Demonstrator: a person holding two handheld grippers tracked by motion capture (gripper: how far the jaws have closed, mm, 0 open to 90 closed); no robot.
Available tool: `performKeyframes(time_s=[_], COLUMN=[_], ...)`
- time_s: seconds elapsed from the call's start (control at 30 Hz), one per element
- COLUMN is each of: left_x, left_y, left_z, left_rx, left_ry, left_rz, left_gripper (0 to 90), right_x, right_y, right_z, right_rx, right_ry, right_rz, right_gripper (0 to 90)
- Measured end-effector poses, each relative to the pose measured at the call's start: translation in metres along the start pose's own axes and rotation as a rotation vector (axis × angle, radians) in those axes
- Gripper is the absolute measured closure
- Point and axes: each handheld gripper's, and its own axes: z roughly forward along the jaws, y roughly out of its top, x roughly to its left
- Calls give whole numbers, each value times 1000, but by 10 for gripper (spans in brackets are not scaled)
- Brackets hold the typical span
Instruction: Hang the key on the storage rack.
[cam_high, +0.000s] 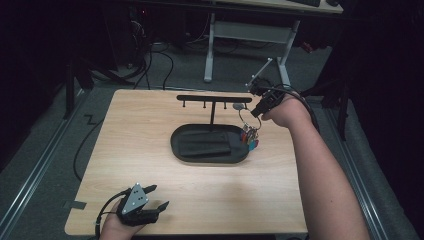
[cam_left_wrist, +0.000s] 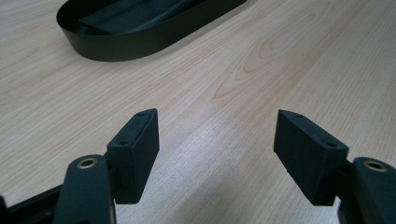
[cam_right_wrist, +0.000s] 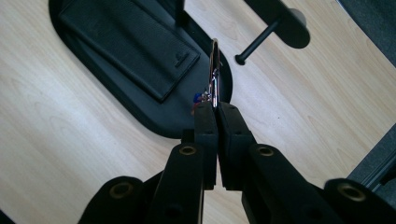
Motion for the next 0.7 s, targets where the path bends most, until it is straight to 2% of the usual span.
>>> performKeyframes(time_s=[0.03, 0.07, 0.1, 0.4, 0.67, 0.7], left_x=[0, 1, 1, 2, 3, 3], left_y=[0, 0, -1, -3, -4, -4], left_z=[0, -1, -1, -2, -2, -2], left_rx=[-3, -1, 0, 5, 7, 8], left_ry=[2, 1, 3, 4, 0, -1], left_rz=[-3, -2, -3, -13, -16, -16], left_gripper=[317, 317, 317, 317, 317, 317], right_x=[-1, -4, -6, -19, -27, -28], right_y=[1, 2, 2, 13, 12, 12], right_z=[2, 4, 5, 16, 28, 29], right_rx=[4, 2, 6, -4, -5, -11], right_ry=[3, 4, 2, 0, 2, 3], right_rz=[22, 6, 23, 50, 100, 93], right_gripper=[880, 880, 880, 879, 876, 876])
